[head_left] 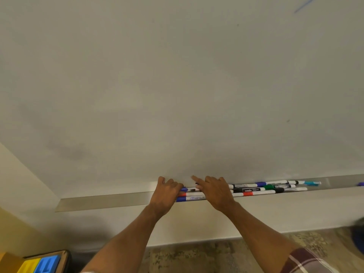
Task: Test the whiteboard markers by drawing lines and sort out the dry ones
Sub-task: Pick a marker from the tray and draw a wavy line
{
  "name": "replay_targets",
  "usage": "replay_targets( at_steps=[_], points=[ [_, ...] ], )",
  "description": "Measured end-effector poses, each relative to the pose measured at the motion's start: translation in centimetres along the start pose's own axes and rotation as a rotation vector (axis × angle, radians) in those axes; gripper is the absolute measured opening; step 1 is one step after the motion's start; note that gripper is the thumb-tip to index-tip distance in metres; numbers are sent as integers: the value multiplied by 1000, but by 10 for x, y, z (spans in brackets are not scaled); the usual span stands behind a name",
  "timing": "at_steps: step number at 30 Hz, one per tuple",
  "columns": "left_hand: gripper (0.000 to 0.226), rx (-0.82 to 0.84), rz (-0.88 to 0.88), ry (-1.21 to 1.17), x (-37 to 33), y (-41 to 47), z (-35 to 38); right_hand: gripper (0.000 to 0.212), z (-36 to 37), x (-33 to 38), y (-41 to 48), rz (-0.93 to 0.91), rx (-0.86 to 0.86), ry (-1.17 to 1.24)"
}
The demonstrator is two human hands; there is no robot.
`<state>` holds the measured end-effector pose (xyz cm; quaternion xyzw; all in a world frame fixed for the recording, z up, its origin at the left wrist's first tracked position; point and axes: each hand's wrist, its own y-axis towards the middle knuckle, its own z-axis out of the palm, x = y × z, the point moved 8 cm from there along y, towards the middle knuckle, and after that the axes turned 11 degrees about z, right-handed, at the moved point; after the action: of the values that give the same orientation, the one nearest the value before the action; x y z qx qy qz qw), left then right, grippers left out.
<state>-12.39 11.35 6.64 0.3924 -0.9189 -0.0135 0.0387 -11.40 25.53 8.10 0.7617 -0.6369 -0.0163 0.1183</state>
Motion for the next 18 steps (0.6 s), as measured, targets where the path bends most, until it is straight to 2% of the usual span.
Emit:
replay_targets(
  at_steps=[3, 6, 10, 13, 18],
  points=[
    [27, -173, 20, 63, -18, 7, -14, 38, -15, -30, -6, 104, -36, 228],
    [28, -333, -7, 90, -34, 19, -37, 23, -39, -50, -10, 142, -117, 251],
    [39, -490, -14, 145, -49, 46, -87, 27, -89, -62, -9, 59, -387, 196],
    [45, -593, 31, 188, -56, 69, -136, 25, -131, -69, 3, -4, -510, 149],
    [44, -823, 73, 285, -56, 97, -236, 26, -241, -78, 18, -41, -784, 248]
  ],
)
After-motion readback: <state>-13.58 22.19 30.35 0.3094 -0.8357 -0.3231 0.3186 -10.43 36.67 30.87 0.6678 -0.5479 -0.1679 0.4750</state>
